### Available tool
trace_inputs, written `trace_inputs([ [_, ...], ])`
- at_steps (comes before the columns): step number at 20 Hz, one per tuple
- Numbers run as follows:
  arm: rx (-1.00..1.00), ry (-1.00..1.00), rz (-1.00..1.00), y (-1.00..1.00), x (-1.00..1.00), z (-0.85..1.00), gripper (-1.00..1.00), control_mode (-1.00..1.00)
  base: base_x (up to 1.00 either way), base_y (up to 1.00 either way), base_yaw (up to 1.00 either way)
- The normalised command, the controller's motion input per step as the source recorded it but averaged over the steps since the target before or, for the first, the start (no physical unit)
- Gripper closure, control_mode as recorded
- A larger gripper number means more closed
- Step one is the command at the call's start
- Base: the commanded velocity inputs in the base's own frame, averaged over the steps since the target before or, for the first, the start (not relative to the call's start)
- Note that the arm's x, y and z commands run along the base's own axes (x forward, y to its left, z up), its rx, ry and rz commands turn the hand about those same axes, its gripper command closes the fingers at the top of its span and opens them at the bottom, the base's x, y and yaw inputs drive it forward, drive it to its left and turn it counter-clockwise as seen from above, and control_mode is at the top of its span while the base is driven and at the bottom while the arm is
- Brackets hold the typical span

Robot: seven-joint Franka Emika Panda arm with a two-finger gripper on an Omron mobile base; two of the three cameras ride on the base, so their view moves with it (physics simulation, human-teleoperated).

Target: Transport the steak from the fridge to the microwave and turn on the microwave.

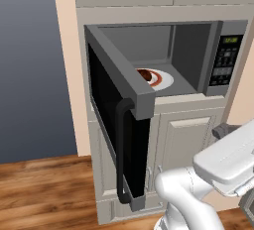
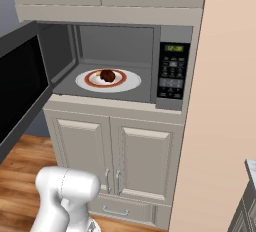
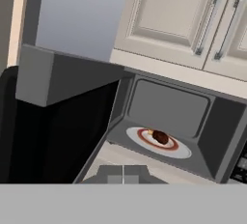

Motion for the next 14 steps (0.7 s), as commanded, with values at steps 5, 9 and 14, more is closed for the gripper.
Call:
trace_inputs([
  [5,0.00,-0.10,-0.03,0.18,-0.08,-0.17,1.00,-1.00,0.00,0.00,0.00],
  [9,0.00,-0.10,-0.05,0.16,-0.15,-0.05,1.00,-1.00,0.00,0.00,0.00],
  [14,0.00,-0.07,-0.07,0.19,-0.07,-0.02,1.00,-1.00,0.00,0.00,0.00],
])
